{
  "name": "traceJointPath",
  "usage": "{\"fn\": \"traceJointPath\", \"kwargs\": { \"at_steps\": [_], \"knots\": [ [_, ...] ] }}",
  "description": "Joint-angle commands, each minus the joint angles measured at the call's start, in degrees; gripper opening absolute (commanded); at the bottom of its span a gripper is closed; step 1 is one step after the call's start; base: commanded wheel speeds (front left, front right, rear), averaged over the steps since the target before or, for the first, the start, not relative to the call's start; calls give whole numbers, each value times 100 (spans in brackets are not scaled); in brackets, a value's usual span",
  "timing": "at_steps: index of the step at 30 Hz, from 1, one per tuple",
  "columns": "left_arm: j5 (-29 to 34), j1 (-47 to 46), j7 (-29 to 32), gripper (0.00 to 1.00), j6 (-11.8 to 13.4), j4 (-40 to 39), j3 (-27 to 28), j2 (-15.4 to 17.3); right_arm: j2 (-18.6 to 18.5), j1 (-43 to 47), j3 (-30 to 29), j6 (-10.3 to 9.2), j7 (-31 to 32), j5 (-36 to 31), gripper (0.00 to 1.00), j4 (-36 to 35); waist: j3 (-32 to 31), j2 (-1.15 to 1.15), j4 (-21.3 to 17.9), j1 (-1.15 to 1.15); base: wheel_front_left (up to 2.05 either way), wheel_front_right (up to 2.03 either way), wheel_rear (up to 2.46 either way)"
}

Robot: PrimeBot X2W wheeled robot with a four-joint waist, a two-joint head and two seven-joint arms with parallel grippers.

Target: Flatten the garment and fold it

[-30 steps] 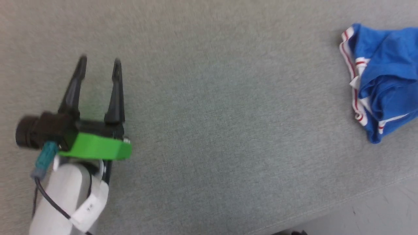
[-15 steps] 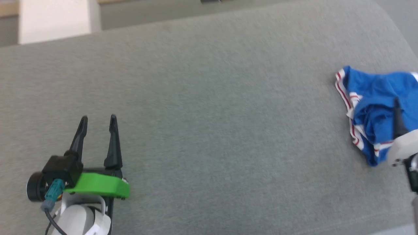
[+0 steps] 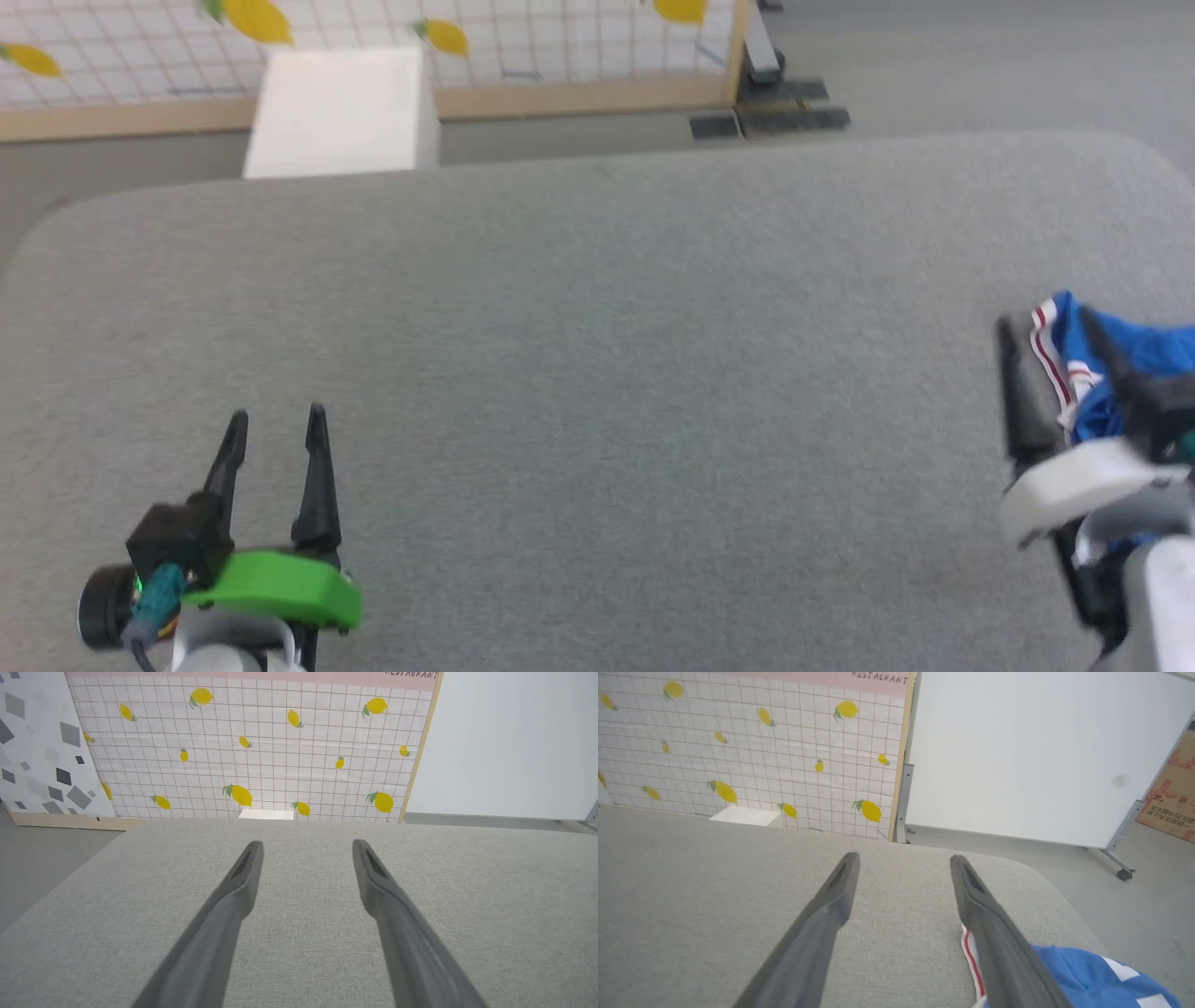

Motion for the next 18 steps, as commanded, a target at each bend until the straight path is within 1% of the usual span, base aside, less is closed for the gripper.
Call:
{"fn": "traceJointPath", "kwargs": {
  "at_steps": [1,4,9,18],
  "knots": [
    [-24,150,-47,100,-23,1,29,46,68,248,46,-10,42,64,100,-148,-319,68,241,1,0,0,0],
    [-29,336,-47,100,-25,-35,55,92,171,656,107,-10,100,130,100,-484,-422,68,255,1,0,0,0],
    [0,544,-4,100,-45,-88,-52,118,326,1196,159,-10,133,225,100,-827,-561,68,253,1,0,0,0],
    [-58,701,20,100,-153,35,-177,144,549,1774,258,-10,200,332,100,-1156,-643,68,217,1,0,0,0]
  ]
}}
